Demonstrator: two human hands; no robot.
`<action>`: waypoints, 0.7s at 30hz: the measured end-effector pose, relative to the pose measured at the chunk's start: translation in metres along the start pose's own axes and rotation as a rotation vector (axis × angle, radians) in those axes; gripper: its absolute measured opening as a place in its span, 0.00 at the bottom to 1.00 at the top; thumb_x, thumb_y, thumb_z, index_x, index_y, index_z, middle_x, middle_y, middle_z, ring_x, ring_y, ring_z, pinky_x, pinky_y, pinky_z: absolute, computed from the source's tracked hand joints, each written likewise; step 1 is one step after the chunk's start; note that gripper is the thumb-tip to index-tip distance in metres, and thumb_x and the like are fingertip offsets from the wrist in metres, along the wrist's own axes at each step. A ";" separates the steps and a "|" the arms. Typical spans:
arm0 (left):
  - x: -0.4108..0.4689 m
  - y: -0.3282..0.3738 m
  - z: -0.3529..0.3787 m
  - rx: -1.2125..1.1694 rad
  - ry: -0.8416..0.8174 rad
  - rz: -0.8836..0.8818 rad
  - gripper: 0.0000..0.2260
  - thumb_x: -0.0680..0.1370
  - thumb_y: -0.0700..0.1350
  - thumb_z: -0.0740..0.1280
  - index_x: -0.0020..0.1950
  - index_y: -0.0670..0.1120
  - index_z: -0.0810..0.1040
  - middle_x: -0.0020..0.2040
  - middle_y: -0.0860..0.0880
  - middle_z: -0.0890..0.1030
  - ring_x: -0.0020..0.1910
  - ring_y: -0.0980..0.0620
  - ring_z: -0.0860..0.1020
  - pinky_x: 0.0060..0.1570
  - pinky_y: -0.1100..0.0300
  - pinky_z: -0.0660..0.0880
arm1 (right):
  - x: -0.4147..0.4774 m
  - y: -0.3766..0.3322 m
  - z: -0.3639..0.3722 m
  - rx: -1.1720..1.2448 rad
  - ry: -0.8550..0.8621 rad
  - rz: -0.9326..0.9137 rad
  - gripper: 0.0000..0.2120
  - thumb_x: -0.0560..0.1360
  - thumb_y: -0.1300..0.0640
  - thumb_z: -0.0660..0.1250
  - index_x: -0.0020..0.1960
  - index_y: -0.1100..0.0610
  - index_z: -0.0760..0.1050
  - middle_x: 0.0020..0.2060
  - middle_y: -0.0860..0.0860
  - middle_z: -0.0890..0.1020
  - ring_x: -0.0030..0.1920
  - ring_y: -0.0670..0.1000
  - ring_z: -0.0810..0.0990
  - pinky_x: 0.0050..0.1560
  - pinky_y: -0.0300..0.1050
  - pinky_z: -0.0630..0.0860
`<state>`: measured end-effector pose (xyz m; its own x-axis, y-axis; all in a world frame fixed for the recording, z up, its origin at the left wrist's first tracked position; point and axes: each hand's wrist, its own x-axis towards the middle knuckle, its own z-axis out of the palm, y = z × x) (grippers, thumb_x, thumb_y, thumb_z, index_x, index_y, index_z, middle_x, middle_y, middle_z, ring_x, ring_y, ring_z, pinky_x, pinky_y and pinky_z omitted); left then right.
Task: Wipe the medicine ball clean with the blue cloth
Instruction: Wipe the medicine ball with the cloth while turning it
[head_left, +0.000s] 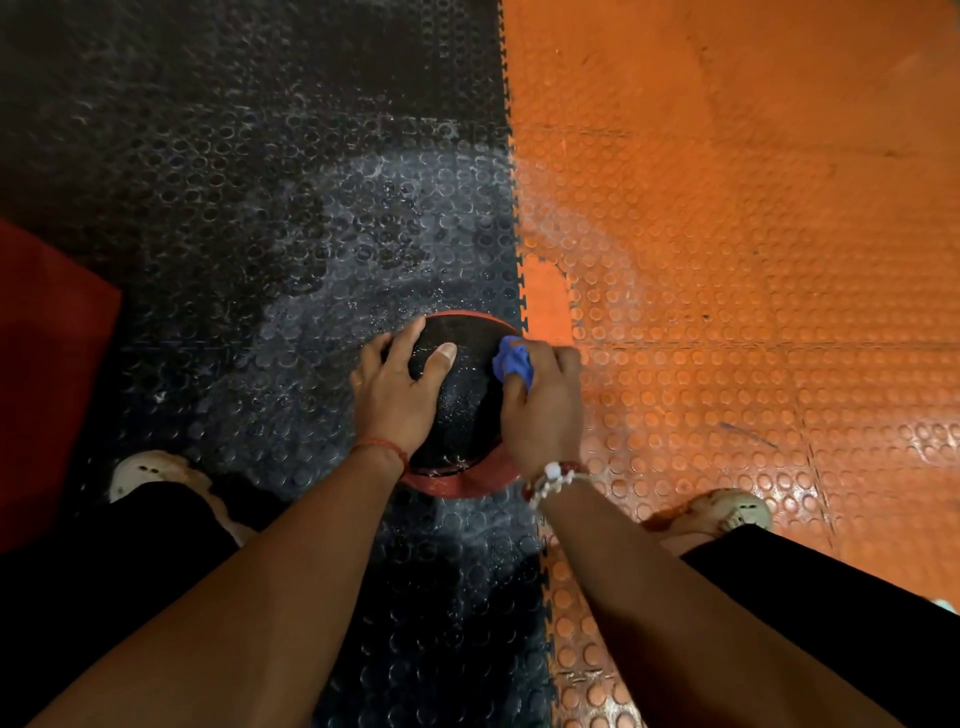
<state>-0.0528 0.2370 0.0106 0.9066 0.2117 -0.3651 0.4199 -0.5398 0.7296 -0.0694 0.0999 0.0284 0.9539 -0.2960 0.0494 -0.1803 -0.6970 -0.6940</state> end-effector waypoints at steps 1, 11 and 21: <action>-0.001 0.001 0.000 -0.003 -0.001 -0.003 0.23 0.78 0.63 0.60 0.72 0.64 0.65 0.74 0.52 0.59 0.73 0.43 0.57 0.69 0.50 0.57 | 0.010 0.005 0.000 -0.006 -0.015 0.033 0.14 0.72 0.62 0.60 0.57 0.60 0.75 0.52 0.58 0.72 0.48 0.59 0.75 0.46 0.42 0.68; 0.004 0.003 0.002 -0.003 0.007 -0.019 0.23 0.78 0.63 0.60 0.73 0.63 0.65 0.74 0.50 0.60 0.72 0.43 0.58 0.69 0.50 0.58 | -0.041 0.004 -0.002 0.057 0.046 -0.004 0.18 0.69 0.57 0.56 0.57 0.54 0.73 0.54 0.56 0.72 0.54 0.57 0.74 0.53 0.50 0.75; -0.003 0.001 0.004 0.040 0.019 0.023 0.22 0.78 0.62 0.60 0.72 0.64 0.65 0.74 0.51 0.60 0.71 0.43 0.59 0.68 0.50 0.60 | 0.035 0.010 0.002 -0.046 -0.054 0.036 0.13 0.74 0.62 0.61 0.58 0.59 0.75 0.53 0.59 0.73 0.48 0.60 0.76 0.46 0.44 0.72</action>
<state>-0.0556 0.2328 0.0101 0.9167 0.2142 -0.3372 0.3974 -0.5766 0.7139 -0.0376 0.0844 0.0217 0.9580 -0.2865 -0.0152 -0.2246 -0.7161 -0.6609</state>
